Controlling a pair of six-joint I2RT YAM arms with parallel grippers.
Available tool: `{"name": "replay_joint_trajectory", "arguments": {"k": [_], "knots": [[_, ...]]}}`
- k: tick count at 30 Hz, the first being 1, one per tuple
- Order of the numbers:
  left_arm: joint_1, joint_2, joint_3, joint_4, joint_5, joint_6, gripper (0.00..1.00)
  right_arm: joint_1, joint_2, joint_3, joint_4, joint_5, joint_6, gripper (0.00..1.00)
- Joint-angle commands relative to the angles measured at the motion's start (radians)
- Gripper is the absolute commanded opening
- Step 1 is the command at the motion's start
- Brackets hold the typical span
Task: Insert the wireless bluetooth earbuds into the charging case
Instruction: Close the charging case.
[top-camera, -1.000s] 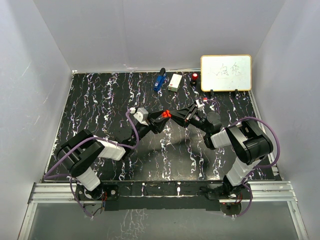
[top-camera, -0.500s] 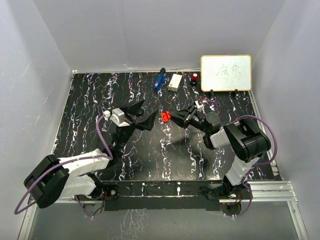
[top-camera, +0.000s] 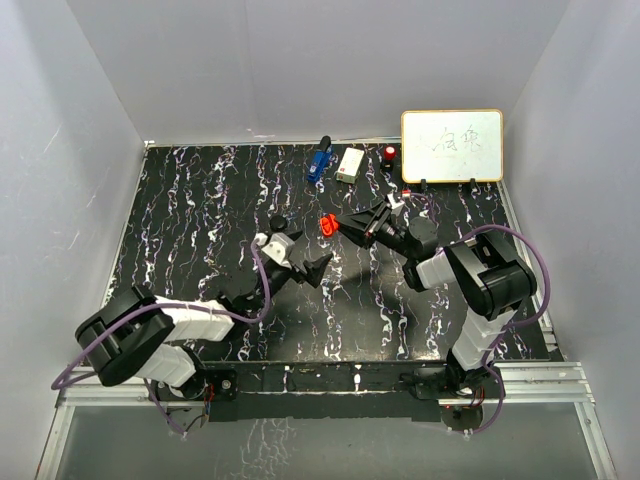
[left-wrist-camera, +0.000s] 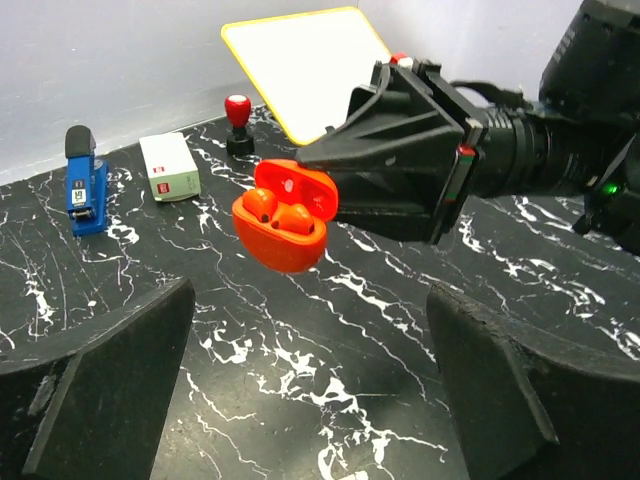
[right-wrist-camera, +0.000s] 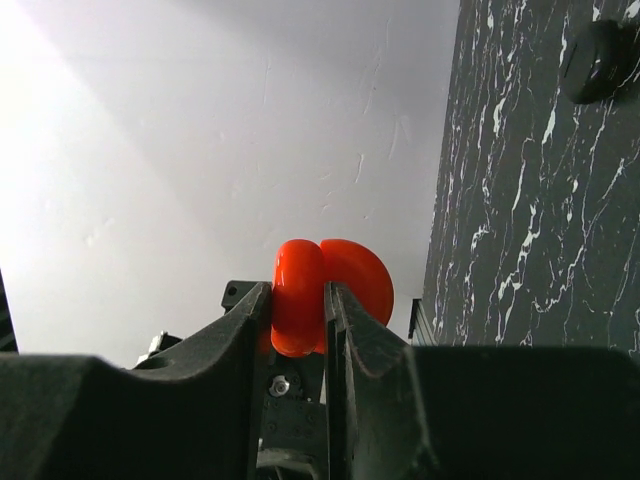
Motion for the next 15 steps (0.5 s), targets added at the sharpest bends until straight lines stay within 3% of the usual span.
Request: {"name": "replay_joint_trajectory", "arguments": {"k": [1,8,15], "knots": [[-0.034,0.031,0.015,0.035,-0.053,0.121,0.99,-0.004,-0.007,0.045,0.026,0.012,-0.004,0.02],[-0.089,0.152,0.072,0.107,-0.134,0.254,0.99,-0.005,-0.034,0.036,0.019,0.012,-0.004,0.02],[-0.14,0.284,0.119,0.282,-0.242,0.383,0.99,-0.005,-0.076,0.014,0.008,0.012,-0.009,0.01]]}}
